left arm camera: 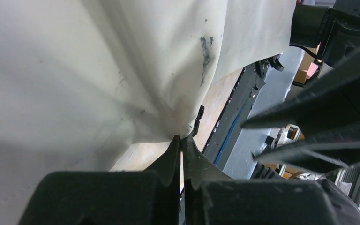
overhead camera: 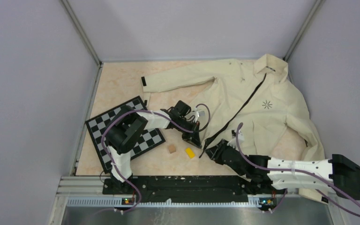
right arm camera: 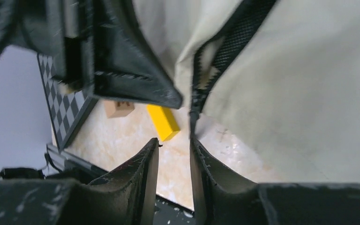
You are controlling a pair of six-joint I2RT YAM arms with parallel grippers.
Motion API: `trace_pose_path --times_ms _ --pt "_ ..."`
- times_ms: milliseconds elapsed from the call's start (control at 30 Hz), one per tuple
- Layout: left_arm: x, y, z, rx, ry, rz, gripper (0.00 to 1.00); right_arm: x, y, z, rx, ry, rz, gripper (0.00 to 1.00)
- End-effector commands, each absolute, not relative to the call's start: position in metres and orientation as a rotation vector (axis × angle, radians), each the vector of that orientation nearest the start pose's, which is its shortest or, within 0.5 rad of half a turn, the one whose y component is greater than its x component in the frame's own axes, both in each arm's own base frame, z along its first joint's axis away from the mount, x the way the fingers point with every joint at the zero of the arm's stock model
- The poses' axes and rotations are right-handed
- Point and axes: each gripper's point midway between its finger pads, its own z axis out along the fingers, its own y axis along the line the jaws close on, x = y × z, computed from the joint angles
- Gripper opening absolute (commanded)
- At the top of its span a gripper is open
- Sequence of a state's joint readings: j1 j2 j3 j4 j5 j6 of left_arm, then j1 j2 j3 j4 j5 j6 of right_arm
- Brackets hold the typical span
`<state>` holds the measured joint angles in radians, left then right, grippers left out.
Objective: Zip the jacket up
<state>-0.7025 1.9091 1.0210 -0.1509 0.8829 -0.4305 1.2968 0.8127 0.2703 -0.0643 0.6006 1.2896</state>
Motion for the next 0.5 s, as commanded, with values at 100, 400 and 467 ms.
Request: trace_pose_path --times_ms 100,400,467 --pt "0.183 -0.347 0.045 0.738 2.678 -1.546 0.0 0.142 0.243 0.067 0.588 2.175 1.054 0.29" --pt "0.183 -0.348 0.046 0.742 2.67 -1.551 0.0 0.145 0.254 0.055 0.571 2.198 1.068 0.31" --pt "0.183 -0.348 0.047 0.744 2.668 -1.552 0.0 0.146 0.257 0.055 0.569 2.195 1.083 0.31"
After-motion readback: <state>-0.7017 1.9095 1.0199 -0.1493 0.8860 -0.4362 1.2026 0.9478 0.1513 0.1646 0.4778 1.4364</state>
